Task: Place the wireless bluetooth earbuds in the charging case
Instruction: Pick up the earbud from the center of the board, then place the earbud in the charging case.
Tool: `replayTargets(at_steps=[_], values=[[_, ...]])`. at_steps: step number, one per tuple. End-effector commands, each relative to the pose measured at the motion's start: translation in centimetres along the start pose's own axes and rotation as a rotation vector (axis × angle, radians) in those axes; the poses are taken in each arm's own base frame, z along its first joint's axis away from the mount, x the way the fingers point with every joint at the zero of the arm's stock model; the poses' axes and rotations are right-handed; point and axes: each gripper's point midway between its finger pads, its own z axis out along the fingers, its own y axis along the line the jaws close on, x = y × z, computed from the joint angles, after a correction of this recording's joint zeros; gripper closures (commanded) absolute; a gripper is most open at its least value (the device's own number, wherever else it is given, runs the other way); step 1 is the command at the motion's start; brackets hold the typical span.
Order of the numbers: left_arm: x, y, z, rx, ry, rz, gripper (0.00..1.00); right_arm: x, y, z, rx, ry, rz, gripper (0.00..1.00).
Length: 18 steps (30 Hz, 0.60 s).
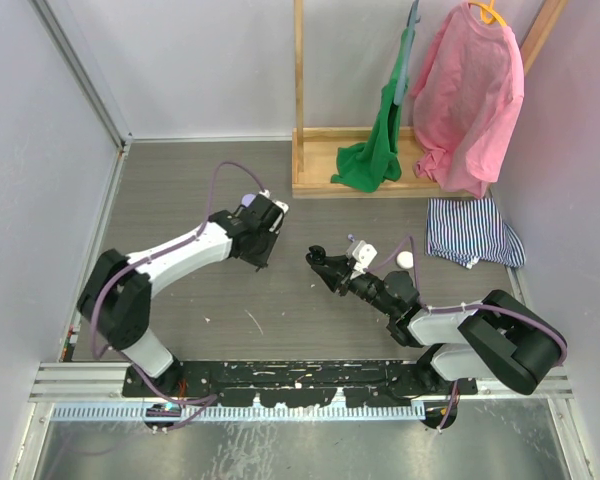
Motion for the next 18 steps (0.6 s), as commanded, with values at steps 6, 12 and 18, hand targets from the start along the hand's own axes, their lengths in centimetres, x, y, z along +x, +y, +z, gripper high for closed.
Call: replayTargets(at_steps=[6, 12, 18], values=[[-4.9, -1.2, -6.4, 0.127, -0.346, -0.128, 0.91, -4.0, 0.2, 1.4, -0.025, -0.132, -0.013, 0.94], [-6.4, -2.2, -10.0, 0.218, -0.505, -0.173, 0.91, -4.2, 0.5, 2.0, -0.044, -0.145, 0.007, 0.94], [-7.9, -3.5, -14.3, 0.335, -0.684, -0.202, 0.91, -4.6, 1.1, 2.5, -0.072, -0.177, 0.028, 0.94]])
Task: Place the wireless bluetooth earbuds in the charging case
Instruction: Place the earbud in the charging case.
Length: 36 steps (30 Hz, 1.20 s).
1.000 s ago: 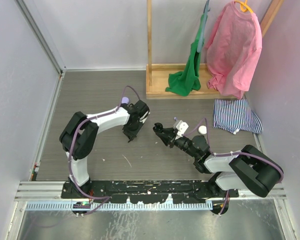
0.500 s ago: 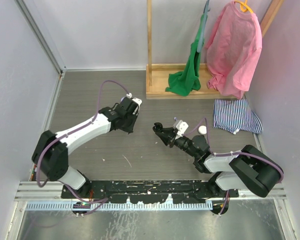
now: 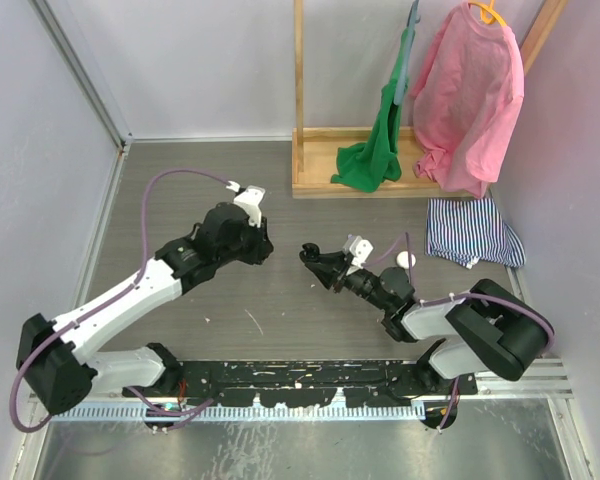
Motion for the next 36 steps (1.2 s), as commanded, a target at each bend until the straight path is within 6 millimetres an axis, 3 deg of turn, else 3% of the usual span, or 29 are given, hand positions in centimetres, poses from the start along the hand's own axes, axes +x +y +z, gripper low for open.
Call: replayTargets(at_steps=[1, 9, 20, 36], values=[[-5.1, -3.1, -2.3, 0.138, -0.221, -0.050, 0.91, -4.1, 0.8, 1.4, -0.046, -0.148, -0.010, 0.94], [-6.8, -5.6, -4.1, 0.259, -0.342, -0.064, 0.90, -5.2, 1.2, 1.9, -0.071, -0.193, -0.008, 0.94], [-7.4, -9.1, -4.2, 0.370, -0.421, -0.046, 0.89, -6.3, 2.1, 2.0, -0.103, -0.238, 0.005, 0.94], [-6.2, -9.6, -2.4, 0.326, -0.439, -0.033, 0.90, -7.4, 2.3, 1.1, -0.104, -0.278, -0.004, 0.93]])
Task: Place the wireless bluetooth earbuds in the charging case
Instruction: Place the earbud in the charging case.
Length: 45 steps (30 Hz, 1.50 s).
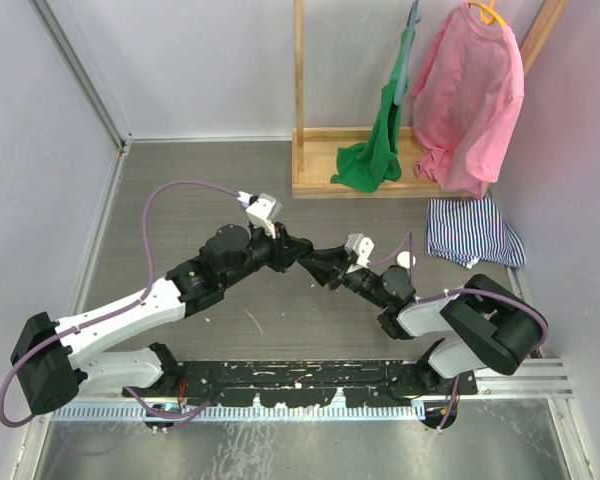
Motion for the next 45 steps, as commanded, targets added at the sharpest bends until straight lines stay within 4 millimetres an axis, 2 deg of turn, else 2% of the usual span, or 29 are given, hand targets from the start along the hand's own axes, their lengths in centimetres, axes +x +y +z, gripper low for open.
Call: replayTargets(at_steps=[1, 17, 26, 45], values=[[-2.2, -0.4, 0.2, 0.000, -0.099, 0.017, 0.90, -4.1, 0.6, 0.3, -0.024, -0.143, -0.045, 0.94], [-1.4, 0.1, -0.1, -0.030, -0.103, 0.024, 0.89, -4.5, 0.5, 0.1, -0.011, -0.156, -0.054, 0.94], [-1.8, 0.6, -1.1, -0.057, -0.136, 0.012, 0.86, -4.9, 0.2, -0.3, 0.011, -0.167, -0.065, 0.94], [-0.4, 0.8, -1.2, -0.107, -0.071, -0.044, 0.81, -4.8, 0.1, -0.3, 0.016, -0.165, -0.061, 0.94]])
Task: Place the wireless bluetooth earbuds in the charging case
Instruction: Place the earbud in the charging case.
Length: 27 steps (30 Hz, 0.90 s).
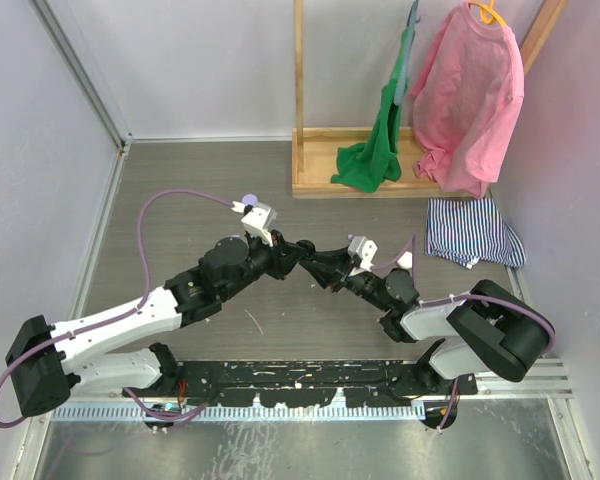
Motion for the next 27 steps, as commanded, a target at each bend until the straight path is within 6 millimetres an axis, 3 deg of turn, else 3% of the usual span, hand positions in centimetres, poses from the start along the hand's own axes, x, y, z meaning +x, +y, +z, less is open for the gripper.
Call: replayTargets(at_steps=[1, 16, 27], values=[[-0.9, 0.4, -0.3, -0.058, -0.019, -0.025, 0.81, -3.8, -0.1, 0.3, 0.011, -0.139, -0.052, 0.94], [-0.7, -0.5, -0.1, -0.062, 0.015, -0.072, 0.68, -3.4, -0.4, 0.3, 0.023, -0.131, -0.045, 0.94], [-2.3, -1.9, -1.4, -0.004, 0.015, -0.064, 0.47, -3.3, -0.4, 0.2, 0.028, -0.127, -0.046, 0.94]])
